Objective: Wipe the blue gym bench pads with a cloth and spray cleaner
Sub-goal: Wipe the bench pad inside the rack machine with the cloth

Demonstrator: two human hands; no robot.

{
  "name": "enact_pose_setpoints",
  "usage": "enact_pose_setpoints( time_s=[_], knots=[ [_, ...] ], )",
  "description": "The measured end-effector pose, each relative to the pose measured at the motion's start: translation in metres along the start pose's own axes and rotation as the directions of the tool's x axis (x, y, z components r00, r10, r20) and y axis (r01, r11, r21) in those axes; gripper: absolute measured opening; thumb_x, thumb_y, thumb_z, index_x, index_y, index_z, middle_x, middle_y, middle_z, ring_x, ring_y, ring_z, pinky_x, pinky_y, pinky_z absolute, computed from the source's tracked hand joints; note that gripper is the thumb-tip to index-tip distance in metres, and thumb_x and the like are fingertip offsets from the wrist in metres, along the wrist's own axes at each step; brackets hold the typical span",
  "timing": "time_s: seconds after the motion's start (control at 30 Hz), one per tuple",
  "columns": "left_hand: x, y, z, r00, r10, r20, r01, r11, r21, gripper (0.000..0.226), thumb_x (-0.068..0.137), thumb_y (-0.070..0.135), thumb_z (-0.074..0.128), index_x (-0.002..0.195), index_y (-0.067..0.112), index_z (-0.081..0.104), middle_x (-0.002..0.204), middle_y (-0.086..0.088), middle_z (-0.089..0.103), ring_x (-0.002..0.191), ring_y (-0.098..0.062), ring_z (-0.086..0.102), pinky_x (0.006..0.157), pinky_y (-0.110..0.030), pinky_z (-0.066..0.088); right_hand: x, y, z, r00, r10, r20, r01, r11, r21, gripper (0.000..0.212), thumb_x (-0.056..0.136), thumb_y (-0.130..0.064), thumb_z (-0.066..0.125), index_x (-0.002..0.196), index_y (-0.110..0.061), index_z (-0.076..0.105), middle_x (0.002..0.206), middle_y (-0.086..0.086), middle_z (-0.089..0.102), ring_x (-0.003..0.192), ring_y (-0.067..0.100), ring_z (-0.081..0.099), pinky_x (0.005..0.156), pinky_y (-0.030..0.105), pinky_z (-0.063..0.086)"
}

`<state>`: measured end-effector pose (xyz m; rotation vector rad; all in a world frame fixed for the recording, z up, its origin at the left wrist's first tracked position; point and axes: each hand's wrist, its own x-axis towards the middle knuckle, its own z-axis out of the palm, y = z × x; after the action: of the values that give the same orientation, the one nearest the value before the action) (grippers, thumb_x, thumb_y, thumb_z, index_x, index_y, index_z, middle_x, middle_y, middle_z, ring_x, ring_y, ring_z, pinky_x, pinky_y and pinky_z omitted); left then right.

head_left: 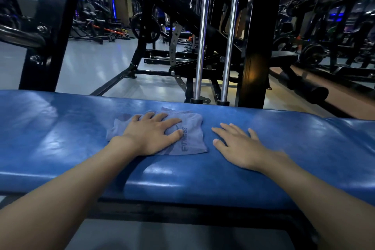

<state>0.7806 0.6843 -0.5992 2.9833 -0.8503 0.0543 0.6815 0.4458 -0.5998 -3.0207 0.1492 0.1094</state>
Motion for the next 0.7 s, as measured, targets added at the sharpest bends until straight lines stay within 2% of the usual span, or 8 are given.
enact_pose_setpoints(
  time_s=[0.13, 0.23, 0.3, 0.4, 0.5, 0.57, 0.63, 0.7],
  knots=[
    [-0.003, -0.023, -0.001, 1.000, 0.000, -0.005, 0.000, 1.000, 0.016, 0.071, 0.084, 0.082, 0.009, 0.149, 0.056, 0.018, 0.161, 0.012, 0.026, 0.150, -0.022, 0.019, 0.119, -0.050, 0.016, 0.010, -0.017, -0.008, 0.993, 0.020, -0.114, -0.025, 0.999, -0.039, 0.048, 0.099, -0.041, 0.028, 0.145, -0.032, 0.038, 0.158, -0.006, 0.029, 0.148, 0.017, 0.015, 0.118, 0.056, 0.005],
    [-0.005, -0.039, -0.002, 1.000, 0.002, 0.002, -0.002, 1.000, 0.014, 0.078, 0.077, 0.085, 0.002, 0.148, 0.057, 0.018, 0.161, 0.013, 0.025, 0.150, -0.022, 0.019, 0.118, -0.049, 0.016, 0.020, -0.044, -0.003, 0.997, -0.030, -0.067, 0.034, 0.998, 0.061, 0.054, 0.102, -0.050, 0.024, 0.154, -0.034, 0.022, 0.164, -0.009, 0.011, 0.151, 0.012, 0.002, 0.121, 0.050, 0.000],
    [-0.006, -0.051, -0.002, 1.000, 0.002, 0.008, -0.003, 1.000, 0.018, 0.071, 0.083, 0.082, 0.008, 0.149, 0.057, 0.018, 0.162, 0.013, 0.023, 0.151, -0.022, 0.017, 0.119, -0.049, 0.015, 0.024, -0.054, 0.003, 0.999, -0.050, -0.012, 0.051, 0.996, 0.067, 0.055, 0.102, -0.052, 0.022, 0.154, -0.037, 0.018, 0.165, -0.011, 0.007, 0.151, 0.010, 0.000, 0.121, 0.050, -0.001],
    [-0.009, -0.069, -0.005, 1.000, 0.010, 0.022, -0.011, 0.999, 0.032, 0.063, 0.090, 0.077, 0.014, 0.150, 0.057, 0.016, 0.163, 0.013, 0.021, 0.151, -0.021, 0.015, 0.119, -0.048, 0.014, 0.027, -0.061, 0.001, 1.000, 0.004, -0.019, -0.003, 1.000, 0.031, 0.050, 0.100, -0.044, 0.027, 0.150, -0.038, 0.026, 0.162, -0.012, 0.016, 0.149, 0.010, 0.010, 0.119, 0.055, 0.004],
    [-0.014, -0.088, -0.008, 0.999, 0.019, 0.042, -0.020, 1.000, 0.021, 0.065, 0.089, 0.077, 0.011, 0.150, 0.057, 0.015, 0.164, 0.013, 0.018, 0.152, -0.020, 0.013, 0.120, -0.047, 0.013, 0.034, -0.079, -0.005, 0.997, 0.068, -0.044, -0.068, 0.998, -0.012, 0.045, 0.099, -0.036, 0.028, 0.143, -0.030, 0.036, 0.156, -0.007, 0.026, 0.147, 0.017, 0.015, 0.116, 0.060, 0.006],
    [-0.017, -0.103, -0.009, 0.999, 0.020, 0.048, -0.020, 1.000, 0.013, 0.070, 0.084, 0.081, 0.008, 0.150, 0.058, 0.015, 0.164, 0.013, 0.017, 0.152, -0.019, 0.012, 0.120, -0.047, 0.012, 0.040, -0.100, -0.004, 0.997, 0.049, -0.053, -0.047, 0.998, 0.029, 0.048, 0.101, -0.038, 0.025, 0.149, -0.030, 0.030, 0.162, -0.007, 0.017, 0.151, 0.017, 0.004, 0.118, 0.058, 0.000],
    [-0.020, -0.119, -0.010, 0.999, 0.024, 0.039, -0.024, 1.000, 0.012, 0.077, 0.077, 0.086, 0.002, 0.148, 0.060, 0.015, 0.164, 0.014, 0.018, 0.152, -0.019, 0.013, 0.120, -0.047, 0.013, 0.045, -0.122, 0.001, 1.000, 0.018, 0.010, -0.019, 0.995, 0.098, 0.052, 0.103, -0.045, 0.020, 0.154, -0.035, 0.018, 0.165, -0.011, 0.005, 0.151, 0.013, -0.003, 0.119, 0.056, -0.005],
    [-0.023, -0.136, -0.010, 0.999, 0.030, 0.031, -0.030, 0.999, 0.016, 0.073, 0.081, 0.085, 0.006, 0.148, 0.060, 0.016, 0.164, 0.014, 0.019, 0.152, -0.019, 0.013, 0.119, -0.048, 0.014, 0.050, -0.140, 0.005, 0.997, 0.041, 0.063, -0.046, 0.995, 0.087, 0.054, 0.103, -0.047, 0.019, 0.155, -0.034, 0.016, 0.165, -0.009, 0.001, 0.152, 0.016, -0.005, 0.118, 0.058, -0.007]
  ],
)
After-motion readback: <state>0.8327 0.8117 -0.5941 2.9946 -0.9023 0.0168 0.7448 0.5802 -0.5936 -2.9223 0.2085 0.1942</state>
